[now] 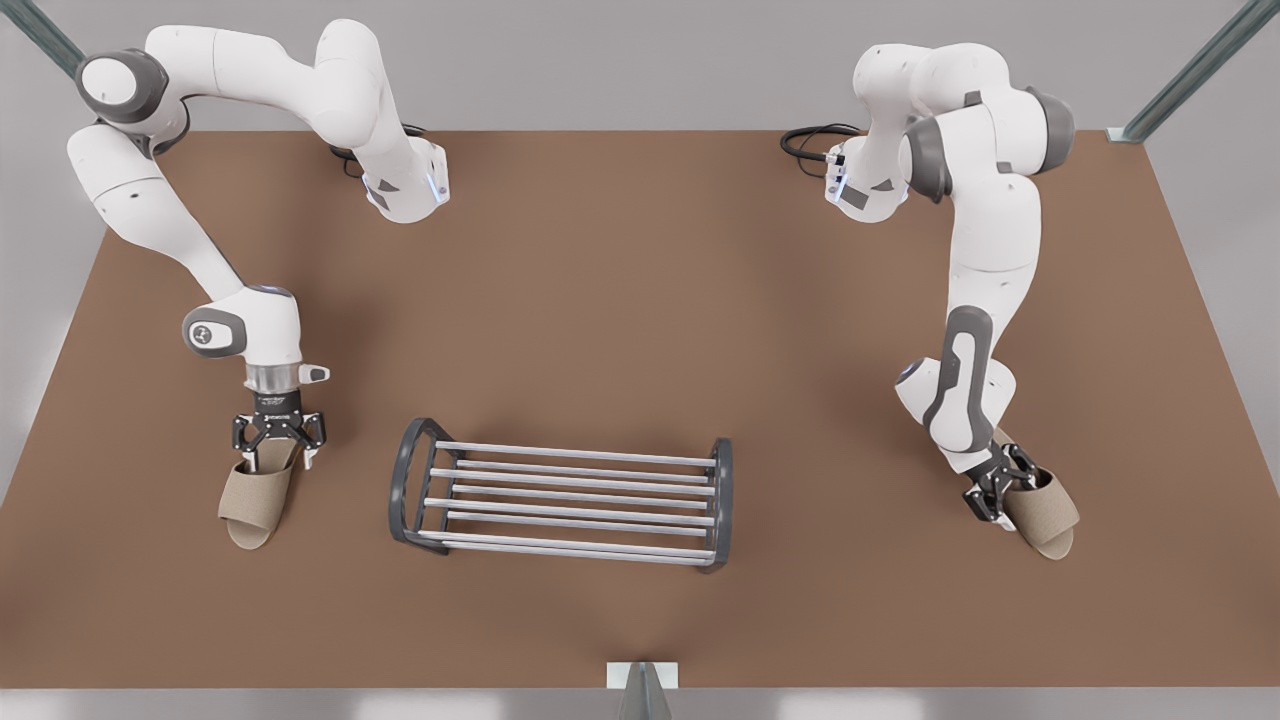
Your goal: Place the right shoe on the shoe rack with the right arm, and place the left shoe on the shoe rack with the left arm
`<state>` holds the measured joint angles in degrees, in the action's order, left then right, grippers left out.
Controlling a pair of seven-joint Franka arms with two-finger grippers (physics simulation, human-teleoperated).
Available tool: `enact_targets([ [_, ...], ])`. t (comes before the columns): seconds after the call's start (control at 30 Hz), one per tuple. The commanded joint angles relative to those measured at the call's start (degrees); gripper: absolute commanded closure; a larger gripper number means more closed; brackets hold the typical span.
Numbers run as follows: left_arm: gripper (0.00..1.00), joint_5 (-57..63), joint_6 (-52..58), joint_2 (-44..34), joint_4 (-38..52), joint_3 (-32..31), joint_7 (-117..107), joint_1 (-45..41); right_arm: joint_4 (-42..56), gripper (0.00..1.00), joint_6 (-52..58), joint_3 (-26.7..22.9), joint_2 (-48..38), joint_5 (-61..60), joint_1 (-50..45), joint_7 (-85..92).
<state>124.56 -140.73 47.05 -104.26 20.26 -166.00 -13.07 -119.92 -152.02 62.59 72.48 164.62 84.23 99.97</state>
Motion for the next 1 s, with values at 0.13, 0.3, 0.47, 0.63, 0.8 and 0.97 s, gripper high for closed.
enact_targets([
  [0.13, 0.08, 1.1, -0.2, 0.6, 0.1, 0.0, -23.9, 1.2, 3.4, 0.00, -1.8, 0.0, 1.2, 0.0, -2.1, 3.0],
  [0.3, 0.19, 1.5, -0.2, 0.5, 0.1, 0.0, -24.0, 1.2, 5.1, 0.00, -2.7, 0.0, 1.7, 0.0, -3.2, 2.9],
  [0.47, 0.50, 1.5, -1.4, -0.5, 0.1, 0.0, -24.0, 0.8, 6.5, 0.00, -4.8, 0.0, 3.5, 0.0, -3.8, -3.0],
  [0.63, 0.78, 1.4, -2.4, -2.3, 0.0, 0.0, -23.6, -0.9, 7.7, 0.00, -6.3, 0.0, 3.8, 0.0, -3.9, -9.2],
  [0.8, 0.79, 1.3, -4.0, -6.9, -0.3, 0.0, -23.3, -4.2, 10.2, 0.00, -6.8, 0.0, 5.3, 0.0, -4.7, -9.2],
  [0.97, 0.79, 1.3, -19.5, -23.2, -2.9, 0.0, -23.2, -12.8, 11.9, 0.00, -7.9, 0.0, 5.4, -0.1, -6.2, -9.3],
])
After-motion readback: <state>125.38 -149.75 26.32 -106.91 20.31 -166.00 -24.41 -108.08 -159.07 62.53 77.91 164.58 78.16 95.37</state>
